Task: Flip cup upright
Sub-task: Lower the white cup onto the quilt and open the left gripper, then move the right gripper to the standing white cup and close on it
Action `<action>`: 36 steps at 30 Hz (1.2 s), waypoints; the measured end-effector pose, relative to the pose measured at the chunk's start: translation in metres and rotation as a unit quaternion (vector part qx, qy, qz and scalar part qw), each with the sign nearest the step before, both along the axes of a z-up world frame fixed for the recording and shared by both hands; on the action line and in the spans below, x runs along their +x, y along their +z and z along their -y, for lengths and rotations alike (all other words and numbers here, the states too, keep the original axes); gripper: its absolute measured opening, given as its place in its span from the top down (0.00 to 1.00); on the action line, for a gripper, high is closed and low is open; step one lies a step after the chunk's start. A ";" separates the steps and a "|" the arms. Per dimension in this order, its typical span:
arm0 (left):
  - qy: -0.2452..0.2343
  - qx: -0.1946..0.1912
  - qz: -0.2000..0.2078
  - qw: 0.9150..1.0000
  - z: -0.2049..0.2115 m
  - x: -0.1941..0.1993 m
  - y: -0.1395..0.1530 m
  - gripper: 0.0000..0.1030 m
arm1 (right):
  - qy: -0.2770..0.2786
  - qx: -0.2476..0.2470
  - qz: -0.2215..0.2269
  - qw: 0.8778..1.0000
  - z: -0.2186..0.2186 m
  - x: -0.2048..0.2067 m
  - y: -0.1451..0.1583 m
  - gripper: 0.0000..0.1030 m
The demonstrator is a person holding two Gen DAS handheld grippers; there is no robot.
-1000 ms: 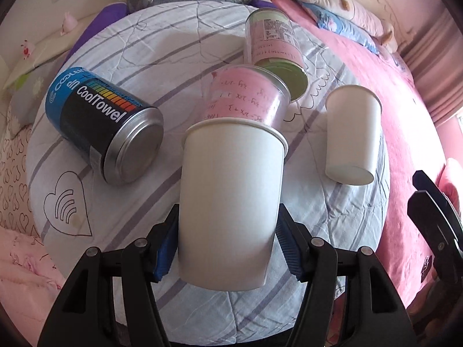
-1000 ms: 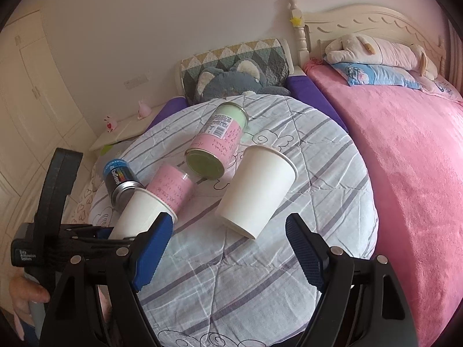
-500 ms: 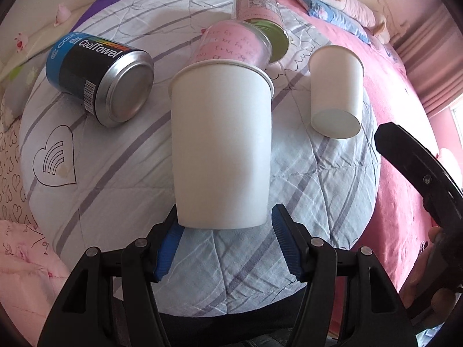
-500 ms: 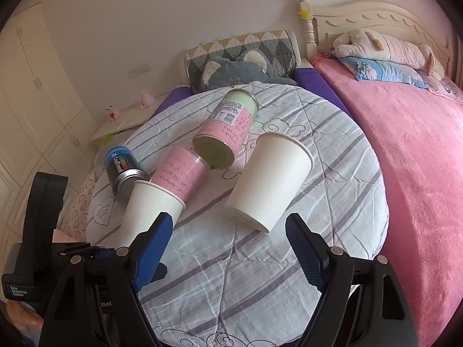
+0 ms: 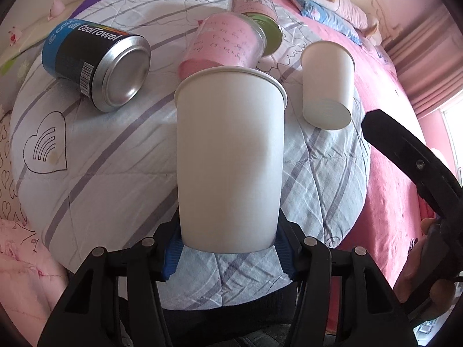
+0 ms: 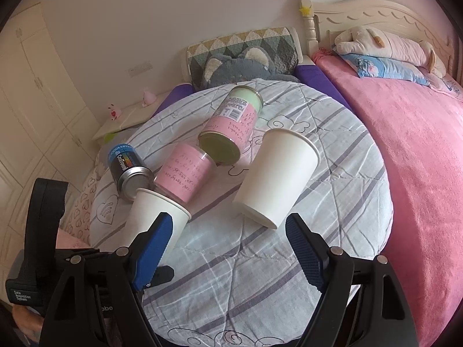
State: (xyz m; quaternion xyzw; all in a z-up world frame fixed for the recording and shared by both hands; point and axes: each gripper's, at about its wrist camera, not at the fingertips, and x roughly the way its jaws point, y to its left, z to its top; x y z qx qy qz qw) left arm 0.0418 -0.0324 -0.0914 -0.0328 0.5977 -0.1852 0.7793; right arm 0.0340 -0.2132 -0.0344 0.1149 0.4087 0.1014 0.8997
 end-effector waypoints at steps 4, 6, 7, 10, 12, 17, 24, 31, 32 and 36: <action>0.004 0.013 0.002 1.000 0.001 -0.002 0.001 0.39 | 0.013 0.014 -0.014 1.000 -0.009 0.003 -0.003 0.21; 0.005 0.023 0.010 1.000 0.001 -0.005 0.003 0.25 | 0.015 0.021 -0.019 0.999 -0.013 0.003 -0.004 0.21; 0.005 0.032 0.019 0.999 0.001 -0.008 0.005 0.22 | 0.017 0.024 -0.022 0.999 -0.015 0.003 -0.004 0.21; 0.007 0.038 0.037 0.999 -0.004 -0.015 0.011 0.19 | 0.024 0.031 -0.027 0.999 -0.020 0.004 -0.005 0.21; 0.007 0.042 0.046 0.998 -0.005 -0.018 0.015 0.17 | 0.022 0.035 -0.029 0.999 -0.023 0.004 -0.006 0.21; 0.022 0.064 0.073 0.995 -0.021 -0.025 0.022 0.14 | 0.028 0.062 -0.041 0.997 -0.029 0.005 -0.006 0.21; 0.034 0.071 0.102 0.992 -0.047 -0.035 0.033 0.12 | 0.039 0.085 -0.060 0.994 -0.044 0.006 -0.011 0.21; 0.032 0.049 0.096 0.994 -0.061 -0.031 0.034 0.11 | 0.042 0.130 -0.095 0.986 -0.057 0.016 -0.023 0.21; 0.031 0.047 0.095 0.994 -0.061 -0.030 0.033 0.11 | 0.043 0.134 -0.099 0.985 -0.059 0.018 -0.025 0.21; 0.029 0.034 0.085 0.995 -0.067 -0.025 0.028 0.11 | 0.039 0.150 -0.120 0.981 -0.064 0.026 -0.035 0.21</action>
